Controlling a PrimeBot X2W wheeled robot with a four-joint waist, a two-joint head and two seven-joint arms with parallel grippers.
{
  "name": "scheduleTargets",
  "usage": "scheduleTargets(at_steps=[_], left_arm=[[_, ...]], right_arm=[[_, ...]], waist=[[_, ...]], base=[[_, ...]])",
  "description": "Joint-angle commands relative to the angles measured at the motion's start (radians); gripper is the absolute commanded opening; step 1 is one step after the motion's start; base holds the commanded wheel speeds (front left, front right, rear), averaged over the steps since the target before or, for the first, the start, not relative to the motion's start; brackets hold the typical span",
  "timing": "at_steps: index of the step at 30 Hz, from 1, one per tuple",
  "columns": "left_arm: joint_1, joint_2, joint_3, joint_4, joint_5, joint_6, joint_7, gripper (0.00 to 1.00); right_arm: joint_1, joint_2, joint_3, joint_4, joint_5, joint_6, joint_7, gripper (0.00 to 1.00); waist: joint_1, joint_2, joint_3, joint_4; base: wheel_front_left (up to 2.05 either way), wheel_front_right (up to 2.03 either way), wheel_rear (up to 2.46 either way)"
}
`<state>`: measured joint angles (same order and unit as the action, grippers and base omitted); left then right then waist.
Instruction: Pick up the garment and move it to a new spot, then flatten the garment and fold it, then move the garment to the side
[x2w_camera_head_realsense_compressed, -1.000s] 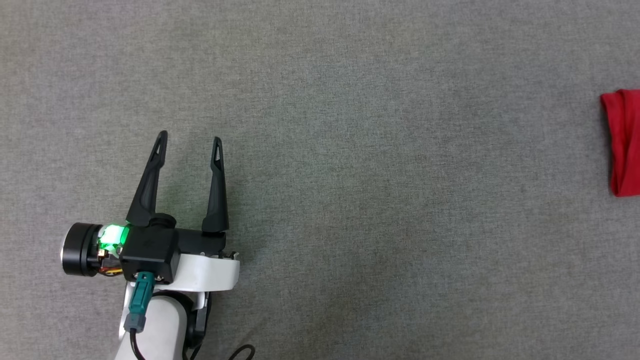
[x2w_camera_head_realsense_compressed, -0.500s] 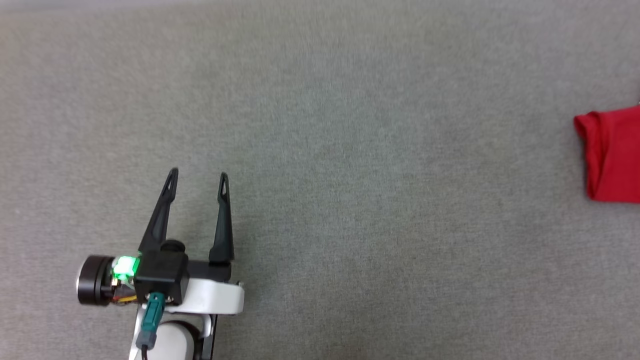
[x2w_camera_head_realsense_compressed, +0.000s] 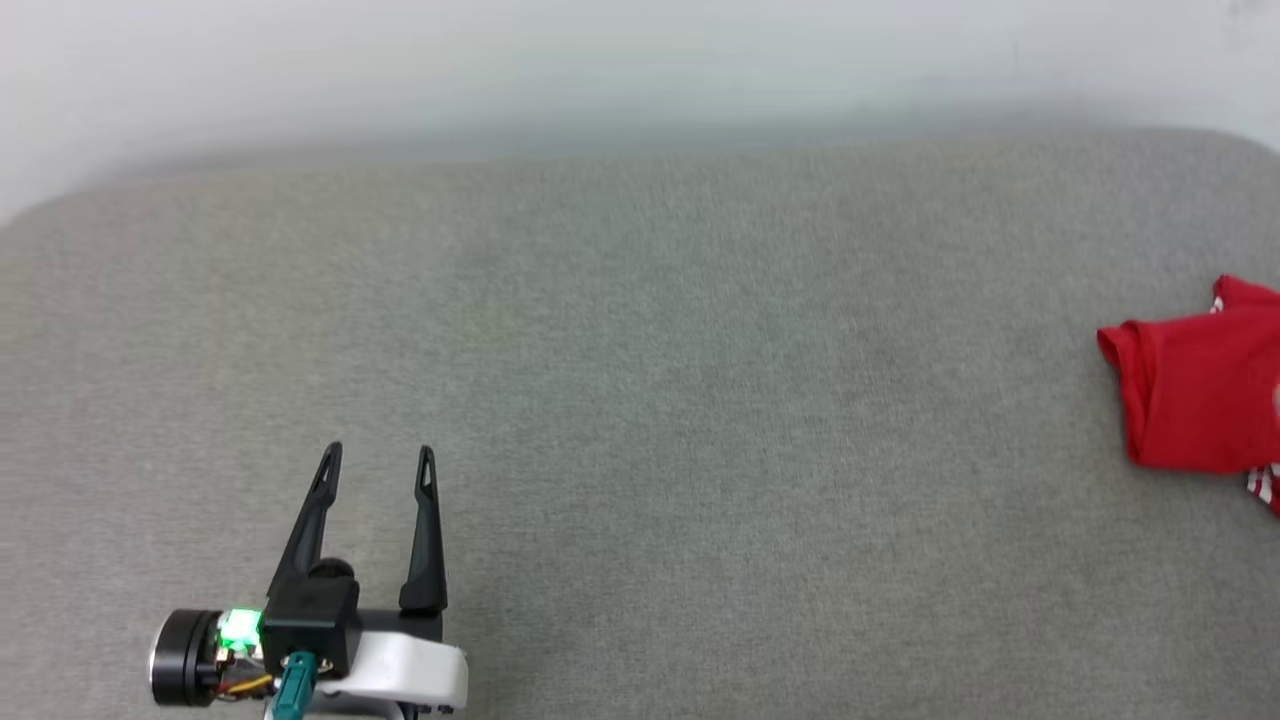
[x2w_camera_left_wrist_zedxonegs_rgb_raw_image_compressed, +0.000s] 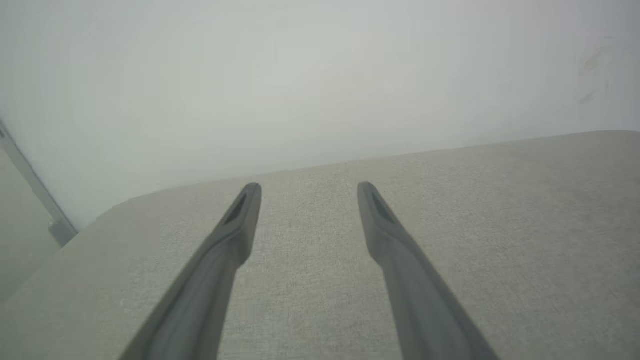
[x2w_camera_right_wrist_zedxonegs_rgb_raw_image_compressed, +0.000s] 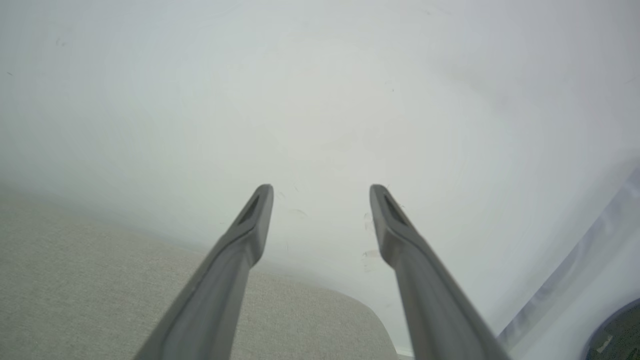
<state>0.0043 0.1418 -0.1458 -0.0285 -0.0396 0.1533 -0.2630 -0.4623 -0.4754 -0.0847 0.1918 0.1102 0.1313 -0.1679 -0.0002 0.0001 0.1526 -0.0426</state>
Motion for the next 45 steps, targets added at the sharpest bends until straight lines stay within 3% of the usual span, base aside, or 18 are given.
scheduleTargets(at_steps=[1,10,15,28,45], left_arm=[[0.017,0.0,0.007,0.004,-0.003,-0.002,-0.002,1.0],[0.057,-0.002,0.02,0.025,-0.008,-0.015,-0.002,1.0],[0.073,-0.003,0.026,0.035,-0.009,-0.021,-0.002,1.0],[0.103,-0.015,0.036,0.052,-0.025,-0.055,-0.002,1.0],[0.12,-0.024,0.046,0.068,-0.017,-0.099,-0.002,1.0]], right_arm=[[0.046,0.038,0.0,-0.034,-0.011,-0.001,-0.023,1.0],[0.25,0.27,0.034,-0.164,-0.072,-0.001,-0.084,1.0],[0.342,0.332,0.062,-0.127,-0.053,-0.001,-0.092,1.0],[0.505,0.406,0.024,-0.124,-0.04,-0.001,-0.098,1.0],[0.594,0.428,0.011,-0.165,-0.038,-0.001,-0.097,1.0]], waist=[[0.0002,-0.0001,-0.037,0.019],[0.0002,-0.0001,-0.109,0.059],[0.0002,-0.0001,-0.134,0.073],[0.0002,-0.0001,-0.171,0.08],[0.0002,-0.0001,-0.182,0.078]], base=[[0.0,0.0,0.0],[0.0,0.0,0.0],[0.0,0.0,0.0],[0.0,0.0,0.0],[0.0,0.0,0.0]])
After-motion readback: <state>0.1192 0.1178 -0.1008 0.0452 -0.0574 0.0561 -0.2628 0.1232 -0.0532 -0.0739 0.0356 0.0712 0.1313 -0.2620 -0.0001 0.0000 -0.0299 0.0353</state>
